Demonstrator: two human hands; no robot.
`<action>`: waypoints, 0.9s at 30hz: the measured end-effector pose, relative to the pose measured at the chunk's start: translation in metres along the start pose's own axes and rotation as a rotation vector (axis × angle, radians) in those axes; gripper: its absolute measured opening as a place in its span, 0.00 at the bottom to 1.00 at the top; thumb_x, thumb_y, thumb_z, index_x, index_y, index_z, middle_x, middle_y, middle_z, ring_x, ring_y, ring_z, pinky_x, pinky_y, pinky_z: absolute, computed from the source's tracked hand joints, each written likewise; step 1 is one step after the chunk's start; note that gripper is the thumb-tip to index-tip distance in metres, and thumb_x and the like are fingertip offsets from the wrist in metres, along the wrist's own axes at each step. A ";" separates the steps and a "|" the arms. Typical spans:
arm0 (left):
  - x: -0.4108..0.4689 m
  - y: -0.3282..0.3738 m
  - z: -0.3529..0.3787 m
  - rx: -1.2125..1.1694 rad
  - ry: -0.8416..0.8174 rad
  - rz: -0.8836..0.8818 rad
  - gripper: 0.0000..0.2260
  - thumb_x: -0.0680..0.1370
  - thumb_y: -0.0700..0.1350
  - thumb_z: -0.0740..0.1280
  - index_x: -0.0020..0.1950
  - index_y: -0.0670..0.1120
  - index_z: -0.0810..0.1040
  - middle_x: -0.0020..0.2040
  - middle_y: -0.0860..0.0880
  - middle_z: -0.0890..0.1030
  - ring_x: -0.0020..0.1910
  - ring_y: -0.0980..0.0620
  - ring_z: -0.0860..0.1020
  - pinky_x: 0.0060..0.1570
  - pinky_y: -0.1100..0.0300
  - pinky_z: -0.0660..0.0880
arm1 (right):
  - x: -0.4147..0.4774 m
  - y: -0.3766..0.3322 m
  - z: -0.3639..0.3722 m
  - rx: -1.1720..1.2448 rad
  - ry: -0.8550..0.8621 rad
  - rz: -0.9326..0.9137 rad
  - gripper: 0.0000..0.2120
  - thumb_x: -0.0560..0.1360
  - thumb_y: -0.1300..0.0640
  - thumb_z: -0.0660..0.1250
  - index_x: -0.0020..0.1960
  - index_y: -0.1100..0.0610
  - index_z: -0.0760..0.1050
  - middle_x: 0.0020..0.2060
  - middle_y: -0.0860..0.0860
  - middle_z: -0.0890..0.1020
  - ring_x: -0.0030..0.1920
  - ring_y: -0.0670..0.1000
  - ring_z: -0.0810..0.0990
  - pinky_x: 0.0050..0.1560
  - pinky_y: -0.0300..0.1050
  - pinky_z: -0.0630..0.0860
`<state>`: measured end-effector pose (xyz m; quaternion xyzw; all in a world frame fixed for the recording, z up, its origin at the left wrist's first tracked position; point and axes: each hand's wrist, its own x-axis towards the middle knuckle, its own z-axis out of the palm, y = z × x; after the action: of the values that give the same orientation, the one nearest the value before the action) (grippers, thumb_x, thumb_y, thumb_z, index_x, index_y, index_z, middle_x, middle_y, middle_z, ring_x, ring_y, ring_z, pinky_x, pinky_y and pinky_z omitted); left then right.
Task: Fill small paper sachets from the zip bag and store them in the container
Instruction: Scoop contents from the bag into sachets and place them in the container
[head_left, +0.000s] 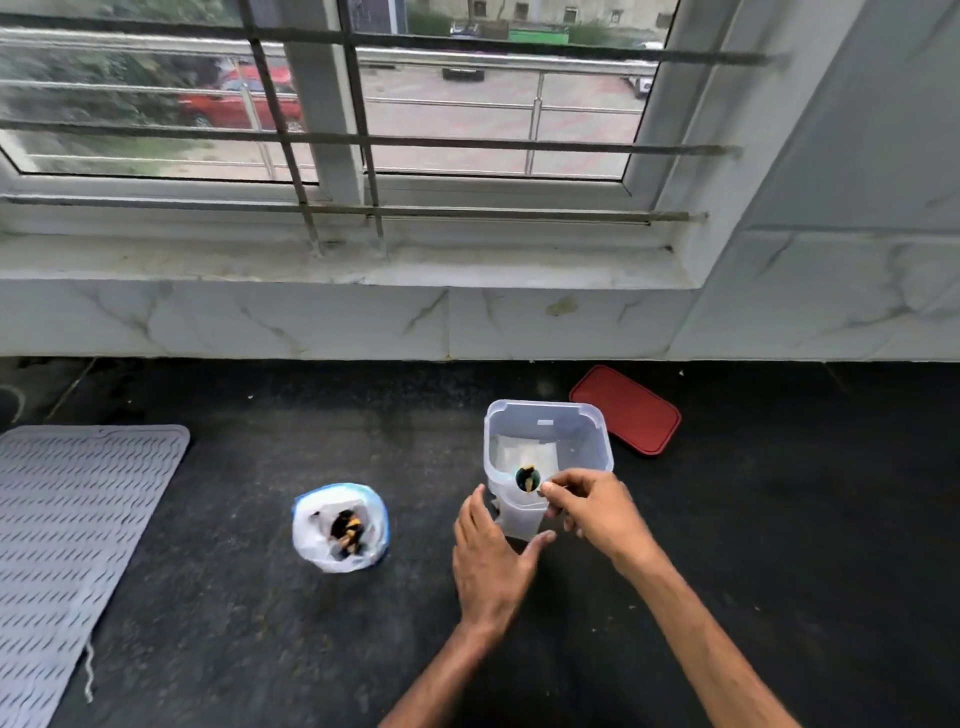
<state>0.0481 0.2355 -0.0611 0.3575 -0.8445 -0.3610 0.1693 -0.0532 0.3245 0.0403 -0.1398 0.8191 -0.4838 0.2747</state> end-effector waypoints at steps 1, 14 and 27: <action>0.002 0.006 0.006 -0.007 0.007 -0.028 0.47 0.64 0.72 0.68 0.73 0.45 0.62 0.70 0.48 0.70 0.68 0.49 0.70 0.61 0.53 0.74 | 0.003 0.003 -0.002 -0.024 0.002 0.004 0.05 0.76 0.58 0.69 0.43 0.57 0.82 0.32 0.53 0.84 0.25 0.42 0.75 0.25 0.32 0.69; 0.004 0.022 0.028 -0.107 0.148 -0.104 0.27 0.73 0.49 0.73 0.70 0.46 0.69 0.63 0.51 0.75 0.61 0.50 0.76 0.54 0.54 0.77 | 0.039 0.030 -0.001 -0.577 -0.042 -0.198 0.08 0.72 0.46 0.68 0.44 0.47 0.82 0.39 0.44 0.85 0.42 0.46 0.82 0.43 0.44 0.78; -0.003 0.027 0.029 -0.077 0.160 -0.148 0.31 0.74 0.49 0.72 0.74 0.48 0.65 0.68 0.53 0.72 0.66 0.53 0.73 0.59 0.57 0.76 | 0.039 0.045 0.001 -0.626 0.095 -0.636 0.03 0.71 0.51 0.74 0.42 0.49 0.81 0.40 0.43 0.81 0.42 0.44 0.78 0.36 0.40 0.77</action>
<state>0.0213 0.2651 -0.0613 0.4399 -0.7851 -0.3751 0.2226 -0.0827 0.3262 -0.0113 -0.4389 0.8539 -0.2790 0.0188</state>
